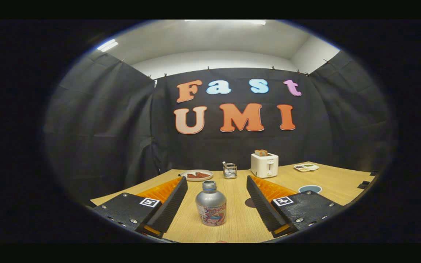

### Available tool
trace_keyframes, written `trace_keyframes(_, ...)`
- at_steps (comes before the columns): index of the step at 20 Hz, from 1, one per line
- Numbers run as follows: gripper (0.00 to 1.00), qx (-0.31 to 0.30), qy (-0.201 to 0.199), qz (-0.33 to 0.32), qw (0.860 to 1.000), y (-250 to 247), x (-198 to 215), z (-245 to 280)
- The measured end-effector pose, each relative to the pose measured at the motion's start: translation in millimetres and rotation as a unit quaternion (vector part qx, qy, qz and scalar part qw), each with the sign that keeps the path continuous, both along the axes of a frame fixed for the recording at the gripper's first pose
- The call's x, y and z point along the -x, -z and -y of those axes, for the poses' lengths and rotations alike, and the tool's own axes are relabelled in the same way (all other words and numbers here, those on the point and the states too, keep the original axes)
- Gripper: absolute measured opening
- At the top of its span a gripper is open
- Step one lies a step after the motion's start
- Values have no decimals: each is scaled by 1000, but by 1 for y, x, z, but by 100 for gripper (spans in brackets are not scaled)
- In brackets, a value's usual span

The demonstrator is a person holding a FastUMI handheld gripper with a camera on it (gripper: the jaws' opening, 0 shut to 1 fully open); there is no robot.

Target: Take the bottle from table, then pour the juice into the cup, finally place the bottle on the coaster

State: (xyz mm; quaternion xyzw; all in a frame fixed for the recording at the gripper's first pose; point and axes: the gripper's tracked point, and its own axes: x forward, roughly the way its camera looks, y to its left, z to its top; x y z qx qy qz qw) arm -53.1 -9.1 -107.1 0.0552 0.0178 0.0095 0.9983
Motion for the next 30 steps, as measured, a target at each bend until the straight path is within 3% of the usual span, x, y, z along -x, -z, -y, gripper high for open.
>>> trace_keyframes(4, 97, -5, -22, -32, 999, 39, -9, -20)
trace_keyframes(19, 96, 34, -23, -148, 988, 142, -33, -31)
trace_keyframes(22, 89, 57, -24, -166, 984, 154, -36, -30)
trace_keyframes(30, 77, 29, -30, -152, 988, 142, -36, -30)
